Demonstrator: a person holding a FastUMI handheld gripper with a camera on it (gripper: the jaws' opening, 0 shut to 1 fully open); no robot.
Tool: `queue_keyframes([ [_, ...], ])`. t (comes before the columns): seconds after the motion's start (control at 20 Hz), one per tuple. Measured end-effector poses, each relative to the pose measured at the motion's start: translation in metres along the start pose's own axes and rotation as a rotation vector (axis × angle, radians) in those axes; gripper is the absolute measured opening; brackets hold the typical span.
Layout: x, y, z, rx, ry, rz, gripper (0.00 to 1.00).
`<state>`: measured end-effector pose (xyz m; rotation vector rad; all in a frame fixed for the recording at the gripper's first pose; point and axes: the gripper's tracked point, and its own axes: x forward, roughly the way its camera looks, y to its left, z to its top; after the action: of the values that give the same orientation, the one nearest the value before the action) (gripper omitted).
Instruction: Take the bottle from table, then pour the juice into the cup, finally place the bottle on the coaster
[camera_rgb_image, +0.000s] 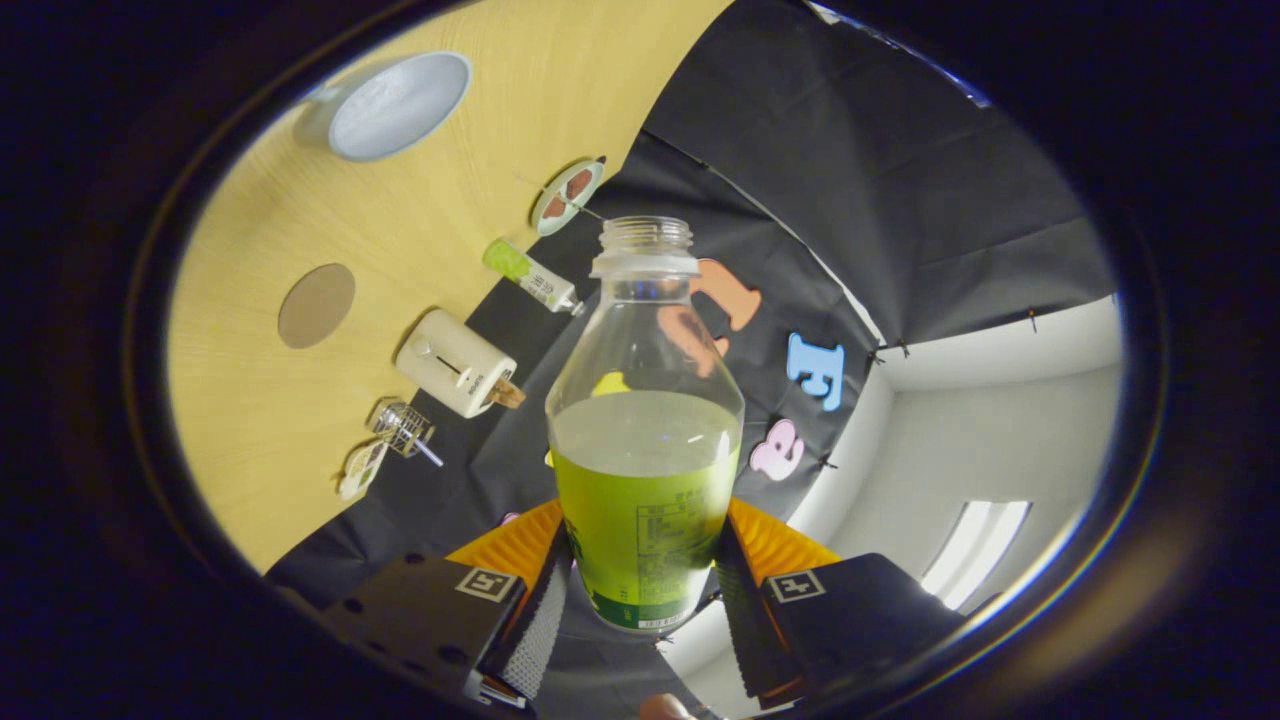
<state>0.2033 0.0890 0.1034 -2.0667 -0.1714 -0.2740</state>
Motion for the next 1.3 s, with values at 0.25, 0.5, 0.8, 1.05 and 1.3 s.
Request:
queue_keyframes([
  [0.25,-0.003,0.009,0.003,0.057,0.002,0.020,0.76],
  [0.5,-0.013,0.038,0.009,0.237,0.029,0.141,0.76],
  [0.8,-0.027,0.073,0.004,0.513,0.094,0.257,0.77],
  [1.05,-0.043,0.101,0.012,0.851,0.128,0.378,0.77],
  [1.3,-0.050,0.121,0.022,1.230,0.158,0.462,0.77],
])
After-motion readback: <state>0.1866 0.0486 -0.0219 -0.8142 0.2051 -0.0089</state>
